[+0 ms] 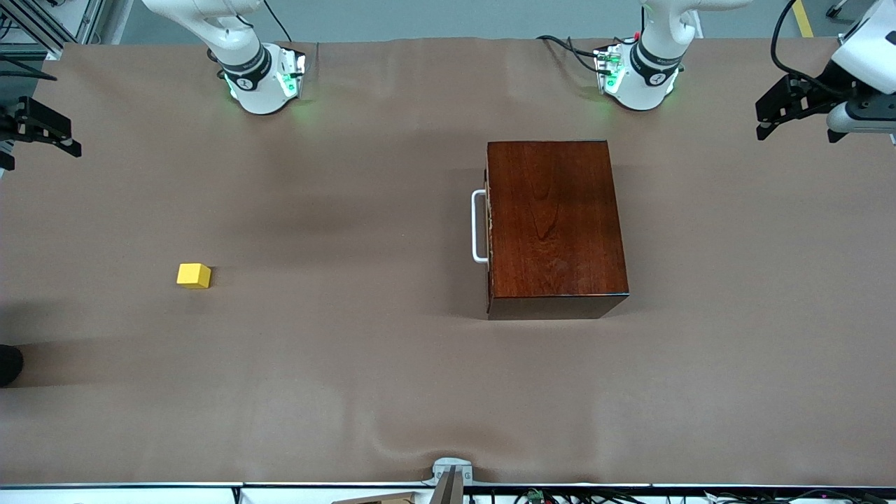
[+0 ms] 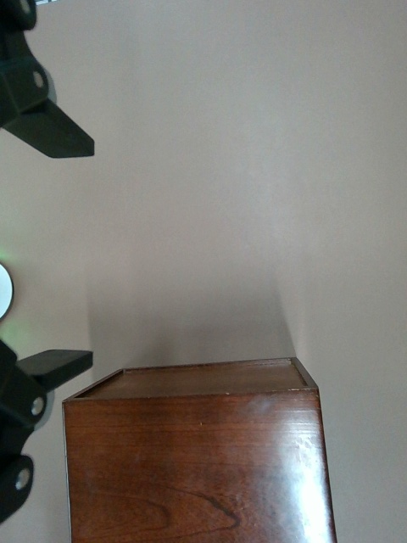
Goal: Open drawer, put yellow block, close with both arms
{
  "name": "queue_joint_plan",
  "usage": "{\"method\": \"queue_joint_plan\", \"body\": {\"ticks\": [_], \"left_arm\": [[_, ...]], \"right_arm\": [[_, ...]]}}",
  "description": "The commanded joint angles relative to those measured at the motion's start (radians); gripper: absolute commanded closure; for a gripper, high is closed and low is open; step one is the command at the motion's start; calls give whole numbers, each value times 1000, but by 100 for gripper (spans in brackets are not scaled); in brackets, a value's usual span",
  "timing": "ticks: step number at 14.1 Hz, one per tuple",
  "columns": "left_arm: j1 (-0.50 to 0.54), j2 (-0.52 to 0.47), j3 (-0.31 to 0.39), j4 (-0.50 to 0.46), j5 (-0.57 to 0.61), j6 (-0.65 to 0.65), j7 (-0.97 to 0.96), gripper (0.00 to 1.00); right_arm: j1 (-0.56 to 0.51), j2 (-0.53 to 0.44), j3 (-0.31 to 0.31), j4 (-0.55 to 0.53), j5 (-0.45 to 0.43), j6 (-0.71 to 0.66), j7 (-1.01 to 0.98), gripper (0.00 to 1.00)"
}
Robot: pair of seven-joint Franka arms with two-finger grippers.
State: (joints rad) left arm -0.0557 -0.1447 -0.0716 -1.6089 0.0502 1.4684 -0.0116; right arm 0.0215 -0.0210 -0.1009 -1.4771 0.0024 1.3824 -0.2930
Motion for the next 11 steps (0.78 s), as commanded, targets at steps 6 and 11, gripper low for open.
{"method": "queue_joint_plan", "body": {"ticks": [6, 11], "left_arm": [[-4, 54, -17, 83, -16, -33, -16, 0], [-49, 129, -175, 115, -13, -31, -262, 0]], "right_arm": [[-5, -5, 3, 6, -1, -2, 2, 0], [-5, -5, 3, 6, -1, -2, 2, 0]]}}
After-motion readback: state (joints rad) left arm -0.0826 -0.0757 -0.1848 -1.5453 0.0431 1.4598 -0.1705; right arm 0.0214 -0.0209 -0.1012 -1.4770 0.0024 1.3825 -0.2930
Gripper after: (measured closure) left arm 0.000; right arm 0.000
